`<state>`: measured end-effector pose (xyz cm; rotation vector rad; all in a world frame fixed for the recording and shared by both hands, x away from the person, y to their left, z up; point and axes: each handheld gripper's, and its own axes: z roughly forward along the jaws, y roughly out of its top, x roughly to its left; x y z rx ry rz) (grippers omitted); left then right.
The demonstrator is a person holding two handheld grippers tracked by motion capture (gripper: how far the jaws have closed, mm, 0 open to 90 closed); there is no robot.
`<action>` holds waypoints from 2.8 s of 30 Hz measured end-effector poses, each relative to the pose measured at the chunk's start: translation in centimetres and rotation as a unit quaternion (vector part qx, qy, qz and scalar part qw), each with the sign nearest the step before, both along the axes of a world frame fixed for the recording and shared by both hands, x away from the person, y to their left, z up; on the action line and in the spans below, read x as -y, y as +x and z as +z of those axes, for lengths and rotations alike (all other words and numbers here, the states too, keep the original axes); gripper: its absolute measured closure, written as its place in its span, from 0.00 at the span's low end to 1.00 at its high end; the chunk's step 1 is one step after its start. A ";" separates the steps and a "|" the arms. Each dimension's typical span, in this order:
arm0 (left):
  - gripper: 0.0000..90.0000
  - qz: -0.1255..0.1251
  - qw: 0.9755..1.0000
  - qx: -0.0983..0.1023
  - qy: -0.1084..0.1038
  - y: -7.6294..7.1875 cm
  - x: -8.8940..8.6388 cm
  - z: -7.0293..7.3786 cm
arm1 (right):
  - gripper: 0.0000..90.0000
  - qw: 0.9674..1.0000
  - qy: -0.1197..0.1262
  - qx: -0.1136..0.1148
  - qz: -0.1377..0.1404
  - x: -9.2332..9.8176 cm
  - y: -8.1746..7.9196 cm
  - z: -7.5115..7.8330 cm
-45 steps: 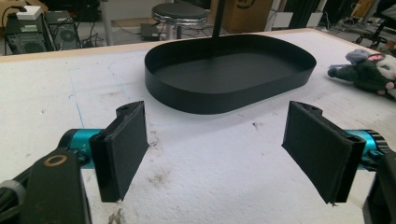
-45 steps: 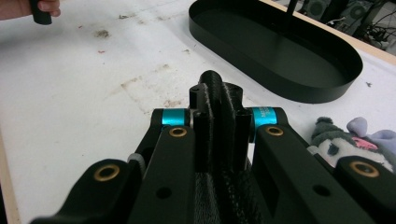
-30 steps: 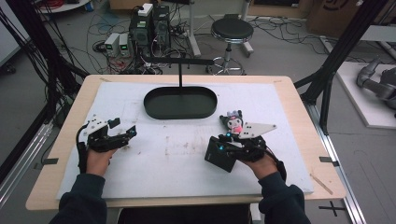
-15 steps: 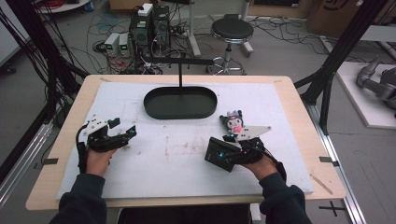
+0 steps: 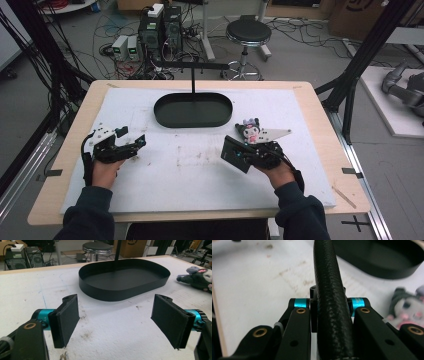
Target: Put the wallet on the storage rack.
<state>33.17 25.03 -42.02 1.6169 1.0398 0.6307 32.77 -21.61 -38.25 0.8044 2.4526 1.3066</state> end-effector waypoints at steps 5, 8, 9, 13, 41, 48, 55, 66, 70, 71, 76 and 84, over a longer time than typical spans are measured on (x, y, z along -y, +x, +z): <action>0.24 0.002 1.000 0.003 0.002 0.0 -0.2 0.1 | 0.86 0.999 0.042 0.002 -0.025 -0.9 2.0 1.1; 0.24 0.002 1.000 0.004 -0.002 0.1 -0.2 0.0 | 0.86 0.999 0.041 0.007 -0.027 -1.6 2.9 1.4; 0.24 0.002 1.000 0.004 -0.001 0.1 -0.2 0.0 | 0.86 0.999 0.038 0.012 -0.028 -2.4 3.9 1.8; 0.24 -0.002 1.000 0.004 0.003 0.1 -0.1 0.0 | 0.86 0.998 0.042 0.016 -0.037 -3.5 5.4 2.4; 0.24 -0.003 1.000 0.012 0.002 0.3 -0.4 -0.1 | 0.86 0.990 0.083 -0.009 -0.116 -14.0 16.1 0.1; 0.24 0.003 1.000 0.013 -0.001 0.3 -0.8 -0.1 | 0.86 0.984 0.104 -0.035 -0.142 -14.7 17.7 -1.2; 0.24 0.004 1.000 0.015 0.003 0.3 -0.9 -0.1 | 0.84 0.978 0.080 -0.061 -0.185 -14.6 18.4 -2.7; 0.24 0.008 1.000 0.015 0.005 0.2 -1.0 -0.1 | 0.55 0.964 -0.011 -0.041 -0.261 -12.5 18.6 -2.5; 0.24 0.007 1.000 0.014 0.005 0.2 -1.0 -0.1 | 0.53 0.965 -0.037 -0.071 -0.249 -12.3 18.9 -3.1; 0.24 0.007 1.000 0.014 0.006 0.2 -1.0 -0.1 | 0.51 0.967 -0.044 -0.068 -0.241 -12.4 18.8 -3.2; 0.25 0.005 1.000 0.013 0.006 0.2 -1.0 -0.1 | 0.42 0.971 -0.038 -0.034 -0.233 -12.4 17.9 -2.0; 0.24 0.001 1.000 0.011 -0.008 0.1 -1.0 -0.1 | 0.35 0.982 -0.012 0.003 -0.187 -8.3 14.5 1.0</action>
